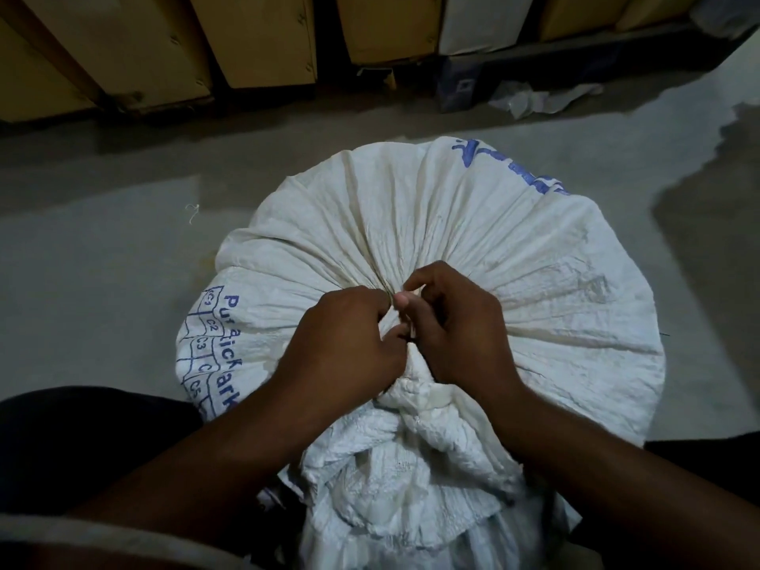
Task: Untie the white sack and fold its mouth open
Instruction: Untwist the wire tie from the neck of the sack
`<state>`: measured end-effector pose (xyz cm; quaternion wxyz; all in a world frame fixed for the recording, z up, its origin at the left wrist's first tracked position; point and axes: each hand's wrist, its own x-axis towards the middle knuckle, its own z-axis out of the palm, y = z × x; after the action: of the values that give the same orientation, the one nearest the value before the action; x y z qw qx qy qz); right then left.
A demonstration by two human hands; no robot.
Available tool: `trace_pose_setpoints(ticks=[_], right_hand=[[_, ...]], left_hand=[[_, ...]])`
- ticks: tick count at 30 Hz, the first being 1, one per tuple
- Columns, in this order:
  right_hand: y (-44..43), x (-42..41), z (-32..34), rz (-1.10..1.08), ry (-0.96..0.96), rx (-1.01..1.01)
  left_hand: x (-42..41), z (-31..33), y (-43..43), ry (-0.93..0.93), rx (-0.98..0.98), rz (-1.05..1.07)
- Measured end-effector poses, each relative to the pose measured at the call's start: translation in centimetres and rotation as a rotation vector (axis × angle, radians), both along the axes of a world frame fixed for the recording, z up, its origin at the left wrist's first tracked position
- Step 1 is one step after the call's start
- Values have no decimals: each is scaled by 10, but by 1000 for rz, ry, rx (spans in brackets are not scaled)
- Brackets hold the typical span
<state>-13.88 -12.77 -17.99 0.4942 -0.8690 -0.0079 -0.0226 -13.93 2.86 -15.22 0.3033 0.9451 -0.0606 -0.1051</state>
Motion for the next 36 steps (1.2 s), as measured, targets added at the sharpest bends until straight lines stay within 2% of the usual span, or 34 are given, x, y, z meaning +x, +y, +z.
trace_pose_setpoints(ticks=[5,13,21,23,25,29,31,33,36], right_hand=[[-2,16,5,20,48,0],[-2,24,9,-62,122,161],[-3,25,19,-73,103,201],[-4,28,22,-30,111,192],[-13,36,27,66,145,101],[-49,47,53,374,290,-117],[-55,42,60,467,368,-179],[-51,33,58,488,367,-203],[-43,25,51,461,297,-265]], left_hand=[[-3,17,-3,-70,-151,-37],[2,22,-4,-125,-114,-64],[7,18,-6,-206,-178,8],[7,17,-5,-204,-203,12],[7,15,-4,-202,-208,23],[6,7,-4,-202,-191,55],[5,6,-6,-177,-190,67],[7,12,-5,-83,-230,58],[25,24,15,177,-393,159]])
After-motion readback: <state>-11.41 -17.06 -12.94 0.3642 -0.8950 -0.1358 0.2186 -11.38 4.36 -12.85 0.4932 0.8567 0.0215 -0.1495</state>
